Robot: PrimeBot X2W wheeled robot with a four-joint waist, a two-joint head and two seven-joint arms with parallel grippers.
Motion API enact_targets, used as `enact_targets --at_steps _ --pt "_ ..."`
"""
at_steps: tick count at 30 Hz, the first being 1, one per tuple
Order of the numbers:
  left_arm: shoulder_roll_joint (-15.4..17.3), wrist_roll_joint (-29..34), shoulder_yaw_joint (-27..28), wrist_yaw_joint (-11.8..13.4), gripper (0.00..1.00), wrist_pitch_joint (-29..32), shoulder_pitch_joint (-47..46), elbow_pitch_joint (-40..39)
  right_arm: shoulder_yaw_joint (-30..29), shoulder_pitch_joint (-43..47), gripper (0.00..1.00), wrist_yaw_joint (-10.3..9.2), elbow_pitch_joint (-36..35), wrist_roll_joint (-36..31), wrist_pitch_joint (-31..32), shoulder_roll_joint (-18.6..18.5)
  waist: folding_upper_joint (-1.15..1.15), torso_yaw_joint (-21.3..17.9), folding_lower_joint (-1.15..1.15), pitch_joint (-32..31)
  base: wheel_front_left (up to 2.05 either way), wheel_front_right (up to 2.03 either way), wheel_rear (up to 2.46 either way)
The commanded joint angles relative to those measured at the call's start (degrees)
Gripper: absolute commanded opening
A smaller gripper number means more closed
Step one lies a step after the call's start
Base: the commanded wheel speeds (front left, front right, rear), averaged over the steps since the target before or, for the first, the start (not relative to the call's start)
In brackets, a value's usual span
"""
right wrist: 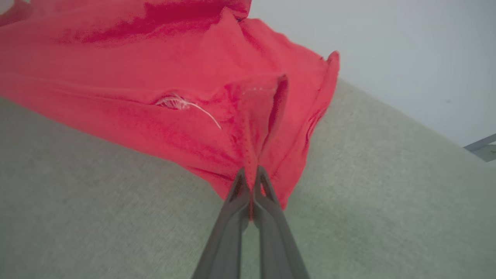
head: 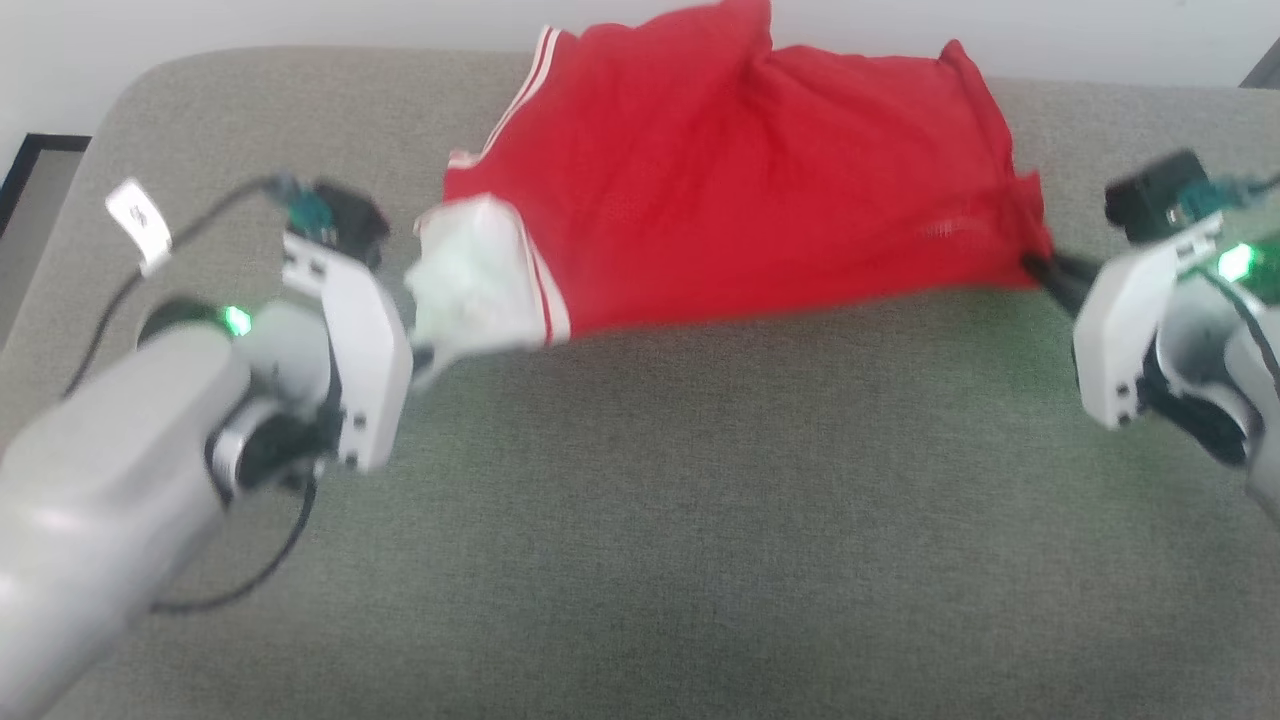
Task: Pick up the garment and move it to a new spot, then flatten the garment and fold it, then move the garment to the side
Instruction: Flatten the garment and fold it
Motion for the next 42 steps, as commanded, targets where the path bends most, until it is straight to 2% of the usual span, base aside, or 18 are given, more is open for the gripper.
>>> enact_targets --at_steps 1,7,11,18,25,30,36,40,42 --pt "2.2 -1.0 -0.3 2.2 0.00 1.7 2.6 -3.5 0.3 2.5 0.00 -0.07 -2.7 1.8 1.2 -2.1 0.00 -0.2 0.00 0.0 0.00 0.00 0.00" --pt "8.5 -4.4 -2.1 10.0 0.00 6.8 10.5 -16.6 2.4 9.3 0.00 -0.08 -13.2 5.4 5.3 -9.4 0.00 -0.6 0.00 0.5 0.00 0.00 0.00" --pt "11.4 -6.4 -3.0 14.6 0.00 8.5 14.8 -24.0 3.0 14.0 0.00 -0.08 -19.8 8.2 8.6 -13.7 0.00 -0.8 0.00 0.6 0.00 0.00 0.00" --pt "14.3 -7.2 -4.4 19.4 0.00 8.5 19.7 -31.7 2.9 22.6 0.00 -0.07 -30.1 13.7 15.2 -20.3 0.00 -1.0 0.00 0.7 0.00 0.00 0.00" --pt "15.5 -8.0 -4.6 21.0 0.00 7.7 22.1 -34.4 0.5 29.7 0.00 -0.07 -37.9 17.2 19.6 -25.3 0.00 -1.4 0.00 1.0 0.00 0.00 0.00" --pt "16.3 -6.9 -4.4 21.4 0.00 7.5 21.4 -35.6 -3.4 32.2 0.00 -0.07 -39.5 17.3 18.7 -25.7 0.00 -1.8 0.00 0.9 0.00 0.00 0.00" --pt "17.8 -2.6 -1.6 20.9 0.00 5.7 15.2 -35.8 -10.4 30.6 0.00 -0.08 -37.3 13.4 17.5 -22.5 0.00 -2.2 0.00 1.3 0.00 0.00 0.00" --pt "17.8 1.0 0.0 19.0 0.00 5.0 9.7 -33.2 -14.7 28.3 0.00 -0.08 -34.8 9.5 19.0 -18.2 0.00 -2.6 0.00 2.0 0.00 0.00 0.00" --pt "16.7 2.5 0.6 17.5 0.00 4.8 7.0 -31.2 -16.5 26.8 0.00 -0.08 -33.4 7.4 19.7 -15.9 0.00 -2.8 0.00 2.6 0.00 0.00 0.00"
